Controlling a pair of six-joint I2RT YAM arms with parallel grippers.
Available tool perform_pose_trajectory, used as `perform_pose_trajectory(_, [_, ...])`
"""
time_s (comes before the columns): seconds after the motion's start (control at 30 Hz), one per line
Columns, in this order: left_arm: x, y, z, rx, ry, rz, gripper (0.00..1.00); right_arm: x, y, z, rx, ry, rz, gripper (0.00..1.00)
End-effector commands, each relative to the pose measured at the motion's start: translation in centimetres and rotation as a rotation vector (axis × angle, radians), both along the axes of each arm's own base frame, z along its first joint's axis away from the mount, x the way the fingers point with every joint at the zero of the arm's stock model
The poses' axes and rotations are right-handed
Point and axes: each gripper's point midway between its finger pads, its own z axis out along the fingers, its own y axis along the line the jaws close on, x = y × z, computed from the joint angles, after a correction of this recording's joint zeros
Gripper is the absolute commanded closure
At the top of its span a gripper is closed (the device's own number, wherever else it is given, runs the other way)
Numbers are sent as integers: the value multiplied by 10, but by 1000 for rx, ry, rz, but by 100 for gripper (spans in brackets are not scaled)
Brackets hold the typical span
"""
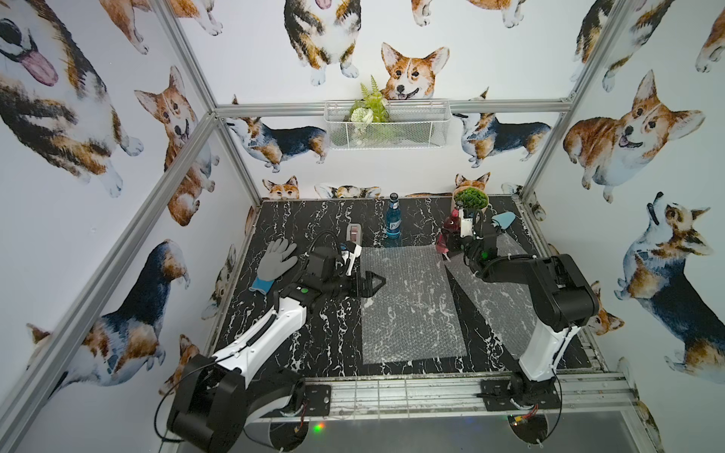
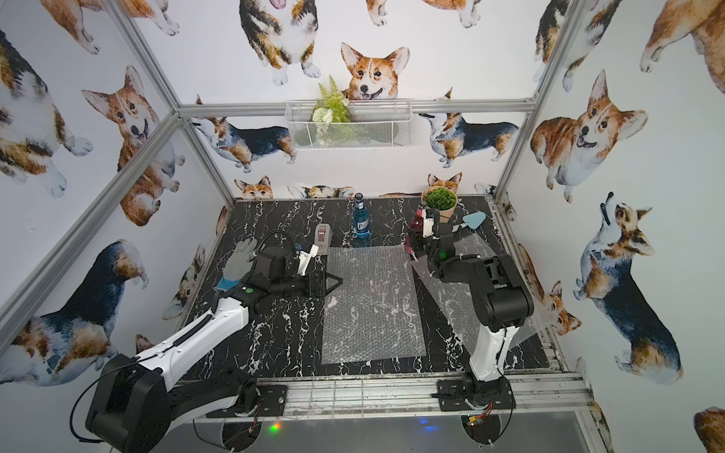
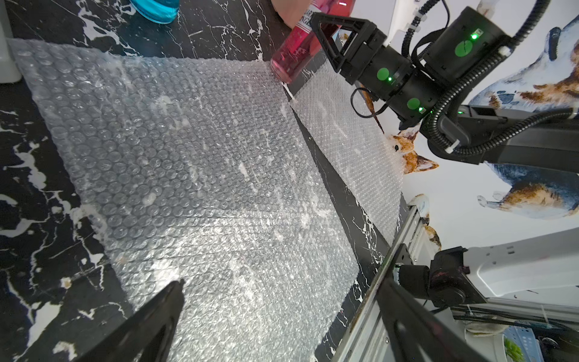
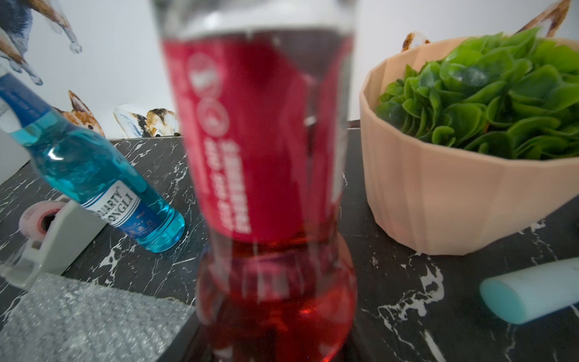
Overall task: Wrap wine bottles in bubble wrap
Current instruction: Pick up the wine bottle from the center of the board, then place the wine bottle on the bubble wrap.
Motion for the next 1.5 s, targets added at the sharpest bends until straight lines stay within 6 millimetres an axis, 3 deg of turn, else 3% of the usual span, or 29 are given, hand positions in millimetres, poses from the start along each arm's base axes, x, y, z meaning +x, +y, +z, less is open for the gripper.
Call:
perform_pose_trajectory(0.0, [-1,-3,1,-7,-8,-23,0,-9,20,63,-10,-218,117,63])
perform_pose_trajectory(0.17, [2,-3,3,1,-9,-27,0,-51,42,79,-107,-215,254,63])
perform_pose_trajectory(0.4, [3,-1,-1,12,1,-28,0,-136,66,91,-233,-164,493,63])
perform_pose_trajectory(0.57, [8,-5,-10,7,20,-31,0,-199,77,90,-317,-105,629,61])
perform_pose_trajectory(0.7, [9,-4,-10,14,14,-34,0,-226,75,69,-391,-24,679,61])
perform_pose_trajectory(0.9, [4,18,-10,27,39,30,0,-246,83,32,-563,71,777,61])
perform_pose_trajectory(1.07, [-3,30,-14,24,43,71,0,-258,96,-11,-709,189,893,61])
perform_pose_trajectory(1.27, [-9,41,-19,22,52,87,0,-266,111,-44,-846,262,1004,60])
perform_pose_trajectory(1.47, [-11,60,-24,22,73,145,0,-274,124,-61,-900,302,1080,60])
